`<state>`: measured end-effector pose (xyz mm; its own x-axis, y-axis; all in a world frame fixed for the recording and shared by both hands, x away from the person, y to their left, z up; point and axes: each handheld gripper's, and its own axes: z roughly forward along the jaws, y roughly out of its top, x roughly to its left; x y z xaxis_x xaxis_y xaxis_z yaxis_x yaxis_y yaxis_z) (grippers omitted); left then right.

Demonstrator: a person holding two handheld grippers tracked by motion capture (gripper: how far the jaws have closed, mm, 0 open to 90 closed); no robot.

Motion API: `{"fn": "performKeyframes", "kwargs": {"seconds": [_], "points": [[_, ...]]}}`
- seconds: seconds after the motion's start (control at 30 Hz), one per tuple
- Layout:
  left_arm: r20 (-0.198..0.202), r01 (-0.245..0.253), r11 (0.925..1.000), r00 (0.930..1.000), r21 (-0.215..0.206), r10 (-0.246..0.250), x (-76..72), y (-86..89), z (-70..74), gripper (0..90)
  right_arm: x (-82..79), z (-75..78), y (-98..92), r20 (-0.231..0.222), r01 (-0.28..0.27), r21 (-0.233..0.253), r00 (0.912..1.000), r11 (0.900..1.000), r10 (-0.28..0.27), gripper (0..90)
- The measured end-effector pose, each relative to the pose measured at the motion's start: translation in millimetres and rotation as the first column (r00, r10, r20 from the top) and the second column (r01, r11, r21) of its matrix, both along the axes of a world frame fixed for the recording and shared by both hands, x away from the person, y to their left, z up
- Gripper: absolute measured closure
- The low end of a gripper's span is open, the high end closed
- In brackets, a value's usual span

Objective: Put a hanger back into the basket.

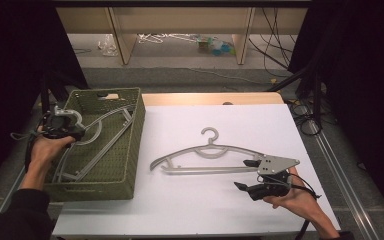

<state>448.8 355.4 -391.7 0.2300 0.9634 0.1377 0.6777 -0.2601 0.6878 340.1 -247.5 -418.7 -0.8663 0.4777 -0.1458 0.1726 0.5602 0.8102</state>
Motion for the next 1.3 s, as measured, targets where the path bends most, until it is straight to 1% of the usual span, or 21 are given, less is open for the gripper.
{"fn": "performKeyframes", "kwargs": {"seconds": [0.07, 0.17, 0.23, 0.3, 0.4, 0.5, 0.6, 0.7, 0.73, 0.8, 0.87, 0.9, 0.93, 0.97, 1.0, 1.03, 1.07, 1.1, 1.17, 1.23, 1.3], "points": [[0.033, -0.005, 0.9998, 0.9994, -0.021, 0.006, -5.8, 0.5, 6.7, 47.8, 0.2, -0.5, -0.3, 0.0, 0.004, 0.001, 1.0, 1.0, -0.004, 25.8], [0.104, -0.021, 0.9984, 0.9943, -0.052, 0.026, -17.9, 3.4, 18.7, 40.0, 0.2, -1.1, -0.3, -0.003, 0.002, 0.0, 1.0, 1.0, -0.002, 25.6], [0.129, -0.022, 0.9957, 0.991, -0.09, 0.034, -23.7, 4.7, 23.9, 36.7, 0.0, -1.5, 0.0, -0.003, 0.002, 0.002, 1.0, 1.0, -0.002, 25.1], [0.151, -0.022, 0.9948, 0.9878, -0.1, 0.037, -30.6, 5.5, 30.1, 33.5, -0.1, -1.6, 0.1, -0.003, 0.001, 0.002, 1.0, 1.0, -0.001, 25.0], [0.178, 0.003, 0.9935, 0.9838, -0.114, 0.017, -40.6, 0.7, 37.6, 31.5, 0.5, -2.7, 0.4, -0.006, 0.01, 0.01, 0.9999, 1.0, -0.01, 24.7], [0.192, 0.038, 0.9876, 0.9814, -0.153, -0.008, -53.1, -10.5, 45.1, 27.8, 0.6, -3.2, 0.2, -0.013, 0.006, 0.006, 0.9999, 1.0, -0.006, 24.7], [0.219, 0.096, 0.9847, 0.9738, -0.146, -0.063, -69.1, -26.8, 54.6, 25.5, 0.2, -4.7, 0.7, -0.013, 0.008, 0.014, 0.9999, 1.0, -0.008, 24.7], [0.242, 0.132, 0.9787, 0.9659, -0.157, -0.091, -84.4, -43.9, 60.7, 24.2, 0.2, -5.6, 1.4, -0.006, 0.011, 0.022, 0.9999, 1.0, -0.01, 24.7], [0.254, 0.152, 0.9744, 0.9614, -0.166, -0.106, -90.3, -51.0, 61.2, 23.9, 0.3, -5.9, 1.3, -0.01, 0.011, 0.021, 0.9999, 1.0, -0.011, 24.6], [0.282, 0.2, 0.9648, 0.9481, -0.171, -0.147, -101.9, -67.8, 58.2, 23.8, 0.7, -7.1, 1.7, -0.011, 0.01, 0.018, 0.9999, 1.0, -0.01, 24.2], [0.289, 0.25, 0.9529, 0.9375, -0.172, -0.194, -111.5, -85.4, 52.4, 23.6, 0.8, -8.0, 1.9, -0.012, 0.013, 0.021, 0.9998, 1.0, -0.012, 24.1], [0.303, 0.275, 0.9448, 0.9286, -0.177, -0.214, -116.6, -96.2, 47.5, 23.6, 1.0, -8.3, 2.0, -0.01, 0.016, 0.023, 0.9998, 1.0, -0.016, 24.1], [0.306, 0.289, 0.9382, 0.9253, -0.19, -0.223, -119.3, -102.6, 44.0, 23.8, 1.3, -8.4, 2.0, -0.011, 0.019, 0.026, 0.9998, 0.999, -0.018, 24.0], [0.302, 0.316, 0.9266, 0.9207, -0.204, -0.248, -122.0, -109.9, 39.5, 24.1, 1.2, -8.2, 1.7, -0.018, 0.018, 0.026, 0.9997, 1.0, -0.017, 24.0], [0.299, 0.323, 0.916, 0.9218, -0.239, -0.247, -124.7, -117.5, 34.8, 24.1, 1.3, -8.6, 2.0, -0.02, 0.019, 0.028, 0.9996, 0.999, -0.018, 24.0], [0.31, 0.338, 0.9075, 0.9158, -0.249, -0.256, -127.0, -123.5, 31.1, 24.1, 1.2, -9.2, 2.6, -0.018, 0.019, 0.031, 0.9997, 0.999, -0.019, 23.9], [0.323, 0.357, 0.8973, 0.9075, -0.259, -0.268, -128.7, -129.2, 27.2, 24.1, 0.6, -8.8, 2.6, -0.019, 0.02, 0.027, 0.9996, 0.999, -0.019, 24.0], [0.328, 0.371, 0.8874, 0.9032, -0.273, -0.277, -130.6, -136.0, 22.7, 24.1, 0.6, -8.5, 2.7, -0.016, 0.018, 0.03, 0.9997, 0.999, -0.018, 23.9], [0.337, 0.392, 0.8749, 0.8952, -0.284, -0.292, -132.9, -144.2, 17.3, 23.8, 0.5, -8.2, 2.5, -0.011, 0.025, 0.037, 0.9996, 0.999, -0.024, 23.6], [0.35, 0.425, 0.8574, 0.8813, -0.291, -0.318, -135.0, -153.0, 11.6, 23.2, 1.0, -7.3, 1.3, -0.008, 0.031, 0.039, 0.9995, 0.999, -0.03, 23.2], [0.362, 0.442, 0.8488, 0.8718, -0.29, -0.33, -137.9, -161.3, 6.5, 22.9, 1.3, -6.2, -0.7, -0.009, 0.042, 0.043, 0.9991, 0.998, -0.042, 23.0]]}}
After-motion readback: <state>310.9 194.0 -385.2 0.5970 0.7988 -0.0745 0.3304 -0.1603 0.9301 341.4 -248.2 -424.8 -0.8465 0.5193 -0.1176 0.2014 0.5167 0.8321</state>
